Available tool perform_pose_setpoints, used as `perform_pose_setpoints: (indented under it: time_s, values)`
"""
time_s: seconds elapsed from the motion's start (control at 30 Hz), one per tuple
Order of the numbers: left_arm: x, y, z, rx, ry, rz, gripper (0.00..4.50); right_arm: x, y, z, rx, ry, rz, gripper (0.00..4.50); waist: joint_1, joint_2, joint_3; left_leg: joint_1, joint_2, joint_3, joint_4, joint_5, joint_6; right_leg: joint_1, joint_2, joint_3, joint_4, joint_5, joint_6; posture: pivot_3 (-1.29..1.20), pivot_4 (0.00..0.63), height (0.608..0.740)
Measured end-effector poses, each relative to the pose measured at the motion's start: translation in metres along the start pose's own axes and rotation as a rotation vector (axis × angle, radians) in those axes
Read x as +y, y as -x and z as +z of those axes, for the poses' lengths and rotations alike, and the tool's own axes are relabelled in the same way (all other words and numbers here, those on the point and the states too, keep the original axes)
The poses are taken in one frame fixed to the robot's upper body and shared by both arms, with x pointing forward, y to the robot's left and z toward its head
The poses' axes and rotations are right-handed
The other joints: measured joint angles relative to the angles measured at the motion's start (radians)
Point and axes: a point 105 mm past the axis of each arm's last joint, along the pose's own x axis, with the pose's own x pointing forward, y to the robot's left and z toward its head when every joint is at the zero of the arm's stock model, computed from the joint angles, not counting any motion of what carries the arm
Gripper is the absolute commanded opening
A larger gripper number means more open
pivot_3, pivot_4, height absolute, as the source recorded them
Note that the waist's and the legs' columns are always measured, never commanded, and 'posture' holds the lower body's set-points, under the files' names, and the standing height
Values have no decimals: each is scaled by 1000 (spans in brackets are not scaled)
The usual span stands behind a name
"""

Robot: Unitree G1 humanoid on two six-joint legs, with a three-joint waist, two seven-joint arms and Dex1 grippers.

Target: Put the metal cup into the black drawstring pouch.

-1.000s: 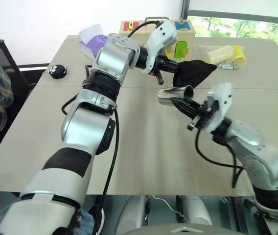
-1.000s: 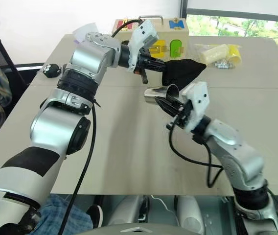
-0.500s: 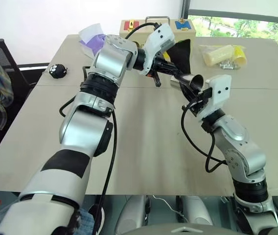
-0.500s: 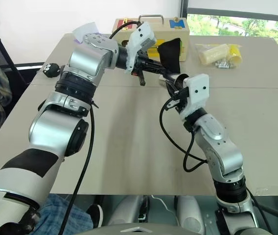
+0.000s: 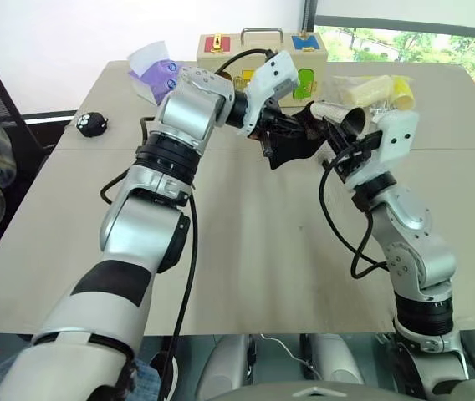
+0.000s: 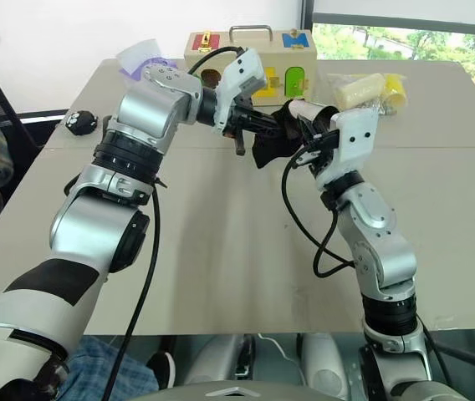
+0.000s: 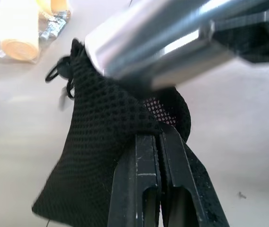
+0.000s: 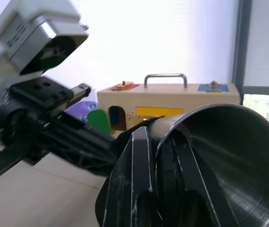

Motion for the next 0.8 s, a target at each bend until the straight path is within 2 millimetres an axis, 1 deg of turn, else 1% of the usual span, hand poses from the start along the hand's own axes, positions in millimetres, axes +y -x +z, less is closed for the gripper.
perform_pose_setpoints:
  time_s: [0.1, 0.13, 0.2, 0.3, 0.37, 0.43, 0.5, 0.6, 0.7, 0.73, 0.8]
  values:
    - [2, 3, 1, -19, 18, 8, 0, 6, 5, -19, 92, 49, 61, 67, 0, 0, 0, 0, 0, 0, 0, 0, 0, 0, 0, 0, 0, 0, 0, 0, 150, 710]
    - [0, 1, 2, -30, 34, -1, 0, 14, 4, -24, 105, 35, 97, 67, -2, 0, 0, 0, 0, 0, 0, 0, 0, 0, 0, 0, 0, 0, 0, 0, 150, 710]
    - [-2, -1, 3, -38, 49, -12, 0, 21, 2, -25, 110, 41, 132, 67, -2, 0, 0, 0, 0, 0, 0, 0, 0, 0, 0, 0, 1, 0, 0, 0, 150, 710]
    - [-4, -2, 8, -58, 73, -21, 0, 24, -7, -27, 104, 52, 153, 67, -2, 0, 0, 0, 0, 0, 0, 0, 0, 0, 0, 1, 1, 0, 0, 0, 150, 710]
    - [-8, 0, 10, -80, 80, -34, 0, 24, -13, -27, 81, 27, 133, 67, -2, 0, 0, 0, 0, 0, 0, 0, 0, 0, 0, 1, 1, 0, 0, 0, 150, 710]
    - [-13, 1, 13, -95, 88, -52, 0, 17, -17, -31, 66, -17, 74, 67, -1, 0, 0, 0, 0, 0, 0, 0, 0, -1, 0, 1, 1, 0, 0, 0, 150, 710]
    - [-17, 2, 10, -101, 118, -63, 0, 10, -20, -31, 37, -78, 14, 67, -1, 0, 0, 0, 0, 0, 0, 0, 0, -1, 0, 1, 1, 0, 0, 0, 150, 710]
    - [-20, 3, 7, -109, 165, -63, 0, 6, -24, -32, -19, -297, -77, 67, -1, 0, 0, 0, 0, -1, 0, 1, -1, -1, 0, 1, 1, 0, 0, 0, 150, 710]
    - [-20, 4, 12, -122, 163, -51, 0, 6, -27, -30, -93, -520, -141, 67, -2, 0, 0, 0, 1, -1, -1, 1, -2, -1, 0, 2, 2, 0, 0, 0, 150, 710]
    - [-23, 3, 13, -125, 163, -64, 0, -3, -25, -30, -117, -574, -173, 67, 1, 0, 0, 1, 0, -1, -1, 1, -2, -1, 0, 2, 1, 0, 0, 0, 150, 710]
    - [-22, 4, 8, -117, 182, -54, 0, -21, -18, -26, -182, -667, -226, 67, 4, 0, 0, 1, -1, -1, 0, 1, -2, -1, -1, 2, 1, 0, 0, 0, 150, 710]
